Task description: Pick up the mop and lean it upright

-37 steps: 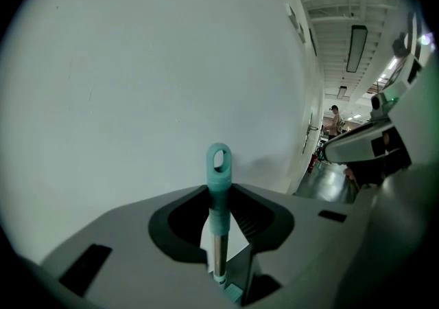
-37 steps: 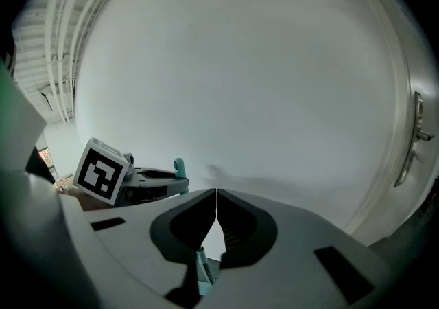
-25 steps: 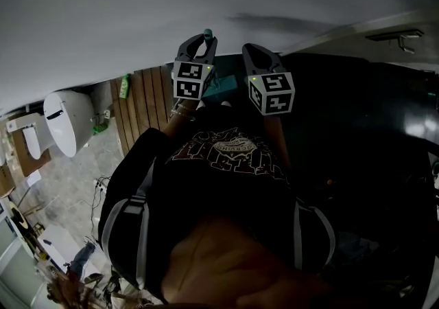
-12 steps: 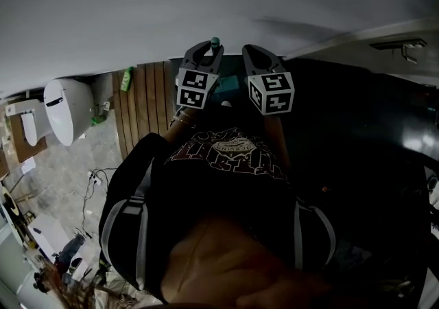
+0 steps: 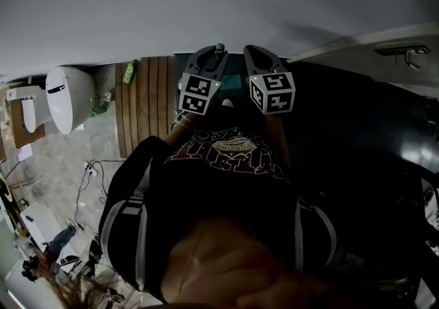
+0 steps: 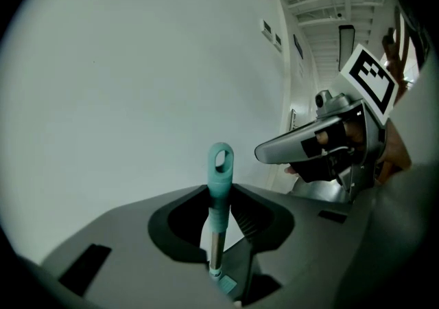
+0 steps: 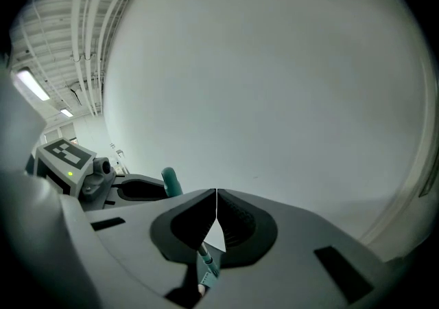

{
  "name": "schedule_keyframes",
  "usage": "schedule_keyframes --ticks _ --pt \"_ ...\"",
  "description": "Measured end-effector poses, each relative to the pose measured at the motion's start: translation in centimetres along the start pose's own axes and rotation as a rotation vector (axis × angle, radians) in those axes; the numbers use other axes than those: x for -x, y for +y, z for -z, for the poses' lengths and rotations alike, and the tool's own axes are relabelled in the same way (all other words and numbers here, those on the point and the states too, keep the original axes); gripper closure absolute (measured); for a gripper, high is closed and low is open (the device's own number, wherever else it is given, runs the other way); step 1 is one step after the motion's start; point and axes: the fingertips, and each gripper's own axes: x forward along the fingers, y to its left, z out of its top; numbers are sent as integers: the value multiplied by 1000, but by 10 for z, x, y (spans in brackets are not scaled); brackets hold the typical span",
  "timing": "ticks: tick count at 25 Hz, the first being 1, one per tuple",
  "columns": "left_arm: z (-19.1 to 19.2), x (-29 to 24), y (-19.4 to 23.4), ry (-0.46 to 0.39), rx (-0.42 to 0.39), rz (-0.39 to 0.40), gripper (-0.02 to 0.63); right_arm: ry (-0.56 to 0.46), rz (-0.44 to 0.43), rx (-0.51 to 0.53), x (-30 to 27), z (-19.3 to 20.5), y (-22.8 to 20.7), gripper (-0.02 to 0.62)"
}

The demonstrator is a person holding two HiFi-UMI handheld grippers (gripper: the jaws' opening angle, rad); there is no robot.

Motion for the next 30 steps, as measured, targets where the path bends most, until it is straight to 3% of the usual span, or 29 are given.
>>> schedule_keyframes --ticks 30 --pt "13 28 -19 -12 14 1 460 4 -22 11 16 11 17 575"
